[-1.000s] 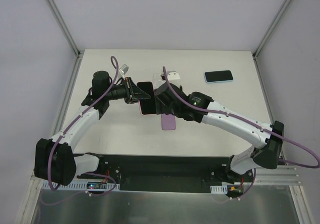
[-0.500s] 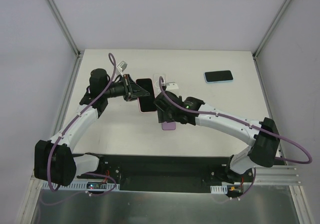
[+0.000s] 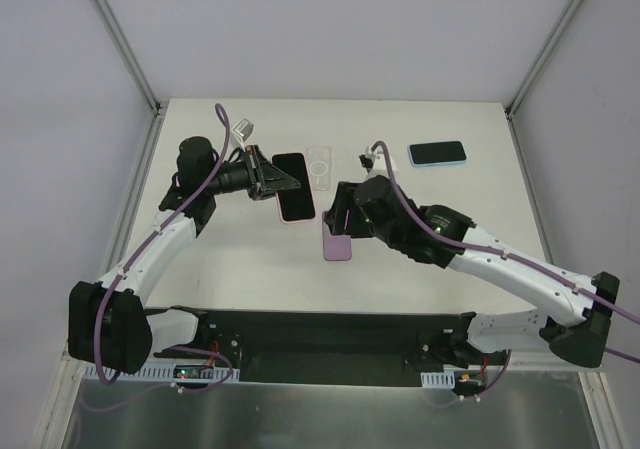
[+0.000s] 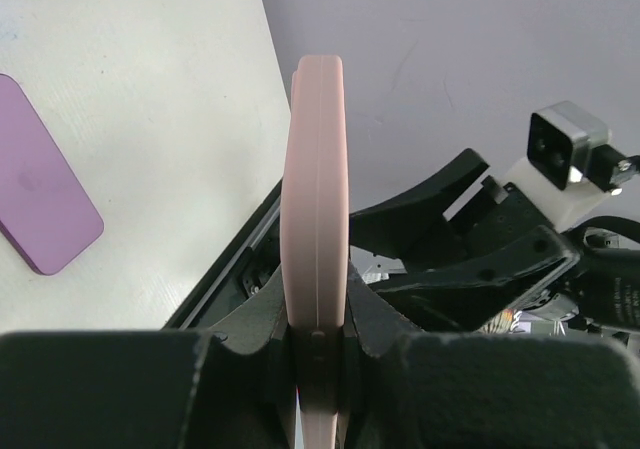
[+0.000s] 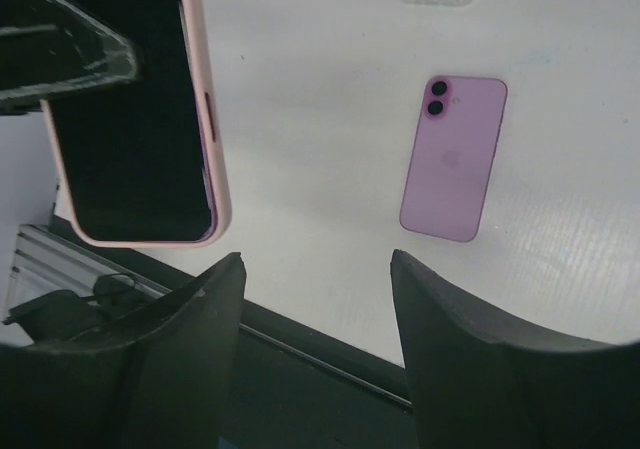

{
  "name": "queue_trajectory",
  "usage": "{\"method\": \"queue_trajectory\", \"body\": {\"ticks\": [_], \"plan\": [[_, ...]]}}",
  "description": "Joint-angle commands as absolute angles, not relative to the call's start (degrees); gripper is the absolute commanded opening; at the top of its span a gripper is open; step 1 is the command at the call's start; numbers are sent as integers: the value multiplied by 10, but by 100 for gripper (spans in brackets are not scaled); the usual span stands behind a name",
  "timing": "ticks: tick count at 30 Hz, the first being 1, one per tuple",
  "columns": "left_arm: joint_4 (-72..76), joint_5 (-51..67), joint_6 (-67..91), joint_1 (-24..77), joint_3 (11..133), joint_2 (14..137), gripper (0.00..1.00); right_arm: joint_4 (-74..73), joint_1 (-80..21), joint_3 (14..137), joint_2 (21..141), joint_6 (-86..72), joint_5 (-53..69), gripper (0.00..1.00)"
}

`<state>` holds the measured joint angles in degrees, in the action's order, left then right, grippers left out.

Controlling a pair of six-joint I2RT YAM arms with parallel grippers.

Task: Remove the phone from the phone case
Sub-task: Remove the phone case from the phone.

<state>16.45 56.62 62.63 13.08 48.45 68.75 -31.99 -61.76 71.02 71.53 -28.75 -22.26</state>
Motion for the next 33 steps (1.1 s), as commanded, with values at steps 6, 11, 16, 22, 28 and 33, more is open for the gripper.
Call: {"method": "queue_trajectory", "body": {"ticks": [6, 11, 16, 22, 28, 33], "plan": [[226, 589, 648, 132, 496, 662, 0, -238, -576, 679, 679, -337, -172, 62], [229, 590, 650, 132, 496, 662, 0, -211, -567, 677, 696, -342, -137, 62], [230, 588, 650, 132, 495, 662, 0, -191, -567, 664, 692, -346, -126, 62], [230, 587, 650, 132, 494, 667, 0, -187, -566, 657, 678, -347, -121, 62], [232, 588, 651, 132, 497, 669, 0, -189, -567, 650, 678, -347, -117, 62], [232, 588, 650, 132, 497, 672, 0, -190, -566, 651, 665, -346, -122, 62]]}}
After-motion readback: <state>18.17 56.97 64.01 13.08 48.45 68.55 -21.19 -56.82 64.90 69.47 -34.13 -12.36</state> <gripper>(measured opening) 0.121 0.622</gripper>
